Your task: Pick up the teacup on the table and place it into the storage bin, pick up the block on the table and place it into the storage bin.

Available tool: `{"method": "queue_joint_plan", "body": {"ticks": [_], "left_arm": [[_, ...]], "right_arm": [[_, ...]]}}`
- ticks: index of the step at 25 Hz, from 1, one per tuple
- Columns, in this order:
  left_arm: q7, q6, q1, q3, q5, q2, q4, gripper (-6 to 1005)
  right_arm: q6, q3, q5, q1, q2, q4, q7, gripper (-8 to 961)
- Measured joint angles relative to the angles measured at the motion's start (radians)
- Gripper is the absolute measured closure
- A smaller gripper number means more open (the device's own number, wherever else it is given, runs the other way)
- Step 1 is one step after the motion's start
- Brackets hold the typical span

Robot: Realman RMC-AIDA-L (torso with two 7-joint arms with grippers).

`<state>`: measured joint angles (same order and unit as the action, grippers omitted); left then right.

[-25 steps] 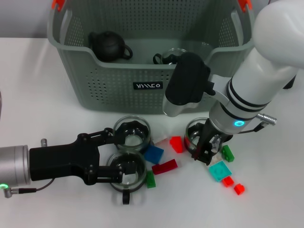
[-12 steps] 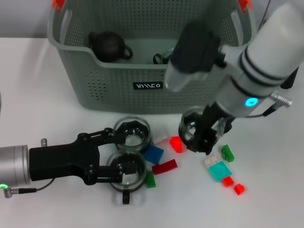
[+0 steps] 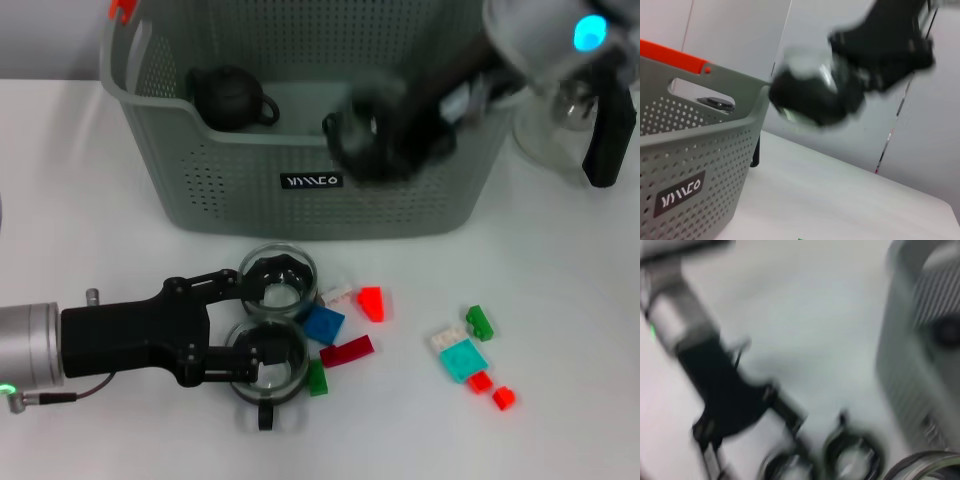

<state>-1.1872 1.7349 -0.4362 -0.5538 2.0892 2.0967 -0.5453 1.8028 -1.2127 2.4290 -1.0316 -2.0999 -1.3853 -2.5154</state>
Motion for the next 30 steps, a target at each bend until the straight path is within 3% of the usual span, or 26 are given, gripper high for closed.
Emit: {"method": "queue_joint_plan", "body": {"ticks": [3,8,12,18,22,30], "left_arm": [[0.000,0.001,-0.003,0.000,0.000,-0.001,0.000,123],[0.000,0.002,-0.008,0.000,0.000,-0.002,0.000,123],[0.001,-0.001,-0.009,0.000,0.000,-0.003,-0.002,123],[0.011,-0.007,-0.009,0.000,0.000,-0.003,-0.002,124],[0.011,-0.008,-0.009,0.000,0.000,-0.003,-0.003,124],[0.015,-0.009,-0.009,0.000,0.006,-0.003,-0.002,124]], "right_arm": [[-0.075,0.068,0.028,-0.030,0.002,-0.003,0.009,888],[-0.282,0.082,0.105,-0.064,0.004,0.058,0.017,886],[-0.465,0.085,0.170,-0.117,0.011,0.227,0.026,884],[-0.707,0.088,0.177,-0.201,0.053,0.570,0.056,881],[-0.780,0.089,0.177,-0.228,0.067,0.707,0.068,880],[-0.798,0.085,0.177,-0.222,0.072,0.800,0.078,876]]}}
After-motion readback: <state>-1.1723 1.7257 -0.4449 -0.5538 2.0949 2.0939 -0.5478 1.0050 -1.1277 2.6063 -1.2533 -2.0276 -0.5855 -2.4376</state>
